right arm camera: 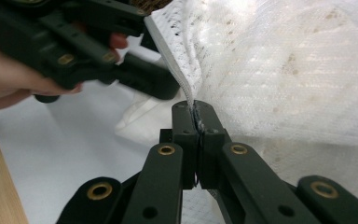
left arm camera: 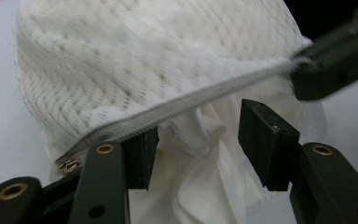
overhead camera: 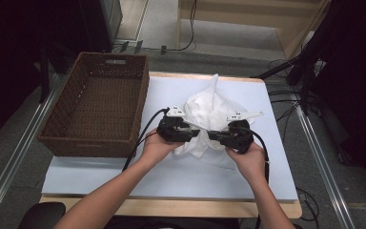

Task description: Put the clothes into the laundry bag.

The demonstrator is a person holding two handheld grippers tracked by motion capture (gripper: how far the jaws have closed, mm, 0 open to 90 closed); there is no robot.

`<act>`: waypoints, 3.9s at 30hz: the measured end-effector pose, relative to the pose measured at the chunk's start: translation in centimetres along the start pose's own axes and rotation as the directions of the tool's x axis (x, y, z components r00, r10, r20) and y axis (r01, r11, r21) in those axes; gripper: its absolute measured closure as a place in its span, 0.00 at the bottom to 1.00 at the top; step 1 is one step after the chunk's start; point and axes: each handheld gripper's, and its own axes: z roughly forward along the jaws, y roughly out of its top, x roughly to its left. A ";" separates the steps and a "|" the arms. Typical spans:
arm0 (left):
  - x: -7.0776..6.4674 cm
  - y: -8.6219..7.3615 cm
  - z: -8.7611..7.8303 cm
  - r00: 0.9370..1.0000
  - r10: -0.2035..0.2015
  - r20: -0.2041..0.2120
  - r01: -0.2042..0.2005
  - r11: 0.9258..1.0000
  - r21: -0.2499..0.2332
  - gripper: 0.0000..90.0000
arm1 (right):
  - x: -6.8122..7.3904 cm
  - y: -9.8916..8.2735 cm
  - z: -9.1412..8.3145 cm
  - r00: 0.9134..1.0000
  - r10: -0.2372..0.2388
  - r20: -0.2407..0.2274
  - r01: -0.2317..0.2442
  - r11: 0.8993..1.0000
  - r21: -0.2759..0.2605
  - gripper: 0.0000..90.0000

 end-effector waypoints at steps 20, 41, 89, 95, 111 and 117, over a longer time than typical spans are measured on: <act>-0.1 -5.5 1.8 0.999 -0.028 -0.035 0.032 0.994 0.106 0.31 | -0.1 0.1 -0.1 1.000 0.006 0.001 -0.006 1.000 -0.002 1.00; -1.3 -2.7 0.2 0.995 -0.076 0.060 0.077 0.997 -0.011 0.94 | 1.2 0.7 -0.8 1.000 -0.003 -0.017 0.002 0.998 -0.057 1.00; 0.3 0.6 9.6 0.982 -0.085 -0.169 0.078 0.996 -0.045 0.93 | -0.6 -0.2 -0.1 0.999 0.047 -0.012 -0.047 0.999 0.000 1.00; 0.8 0.7 9.2 0.982 -0.132 -0.132 0.125 0.991 -0.055 0.92 | -0.8 -0.3 -0.1 0.998 0.058 -0.005 -0.058 0.998 0.006 1.00; -0.6 0.5 3.7 1.000 -0.028 -0.008 0.028 0.998 -0.048 0.57 | -1.6 -0.5 -0.3 0.997 0.075 0.016 -0.075 0.997 0.004 1.00; -1.6 -0.5 1.9 1.000 0.015 -0.004 -0.015 0.999 -0.031 0.47 | -1.6 -0.5 -0.3 0.997 0.078 0.016 -0.078 0.997 0.001 1.00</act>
